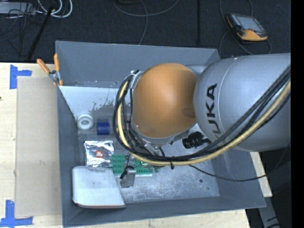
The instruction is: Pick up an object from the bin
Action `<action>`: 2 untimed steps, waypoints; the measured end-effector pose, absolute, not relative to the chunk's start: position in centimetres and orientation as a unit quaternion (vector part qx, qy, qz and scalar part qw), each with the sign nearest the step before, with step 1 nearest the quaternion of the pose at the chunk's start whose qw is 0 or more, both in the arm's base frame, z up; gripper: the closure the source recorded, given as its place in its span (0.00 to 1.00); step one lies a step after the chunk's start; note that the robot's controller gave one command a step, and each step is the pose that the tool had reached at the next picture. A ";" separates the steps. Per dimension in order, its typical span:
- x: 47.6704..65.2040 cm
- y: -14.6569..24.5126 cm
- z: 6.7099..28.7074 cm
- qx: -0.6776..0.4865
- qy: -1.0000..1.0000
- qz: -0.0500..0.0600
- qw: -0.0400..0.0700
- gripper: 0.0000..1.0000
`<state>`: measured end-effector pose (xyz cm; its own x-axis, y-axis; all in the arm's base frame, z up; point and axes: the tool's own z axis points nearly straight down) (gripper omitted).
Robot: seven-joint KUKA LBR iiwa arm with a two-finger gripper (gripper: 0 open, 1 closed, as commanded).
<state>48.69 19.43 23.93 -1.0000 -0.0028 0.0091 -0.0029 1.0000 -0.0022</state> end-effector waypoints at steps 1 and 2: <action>50.6 17.7 13.5 -0.002 -1.000 0.002 0.004 0.00; 55.0 16.2 6.5 0.040 -0.999 0.001 0.002 0.00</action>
Offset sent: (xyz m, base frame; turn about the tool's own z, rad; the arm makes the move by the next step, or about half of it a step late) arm 0.0206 -0.0159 -0.0985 0.0060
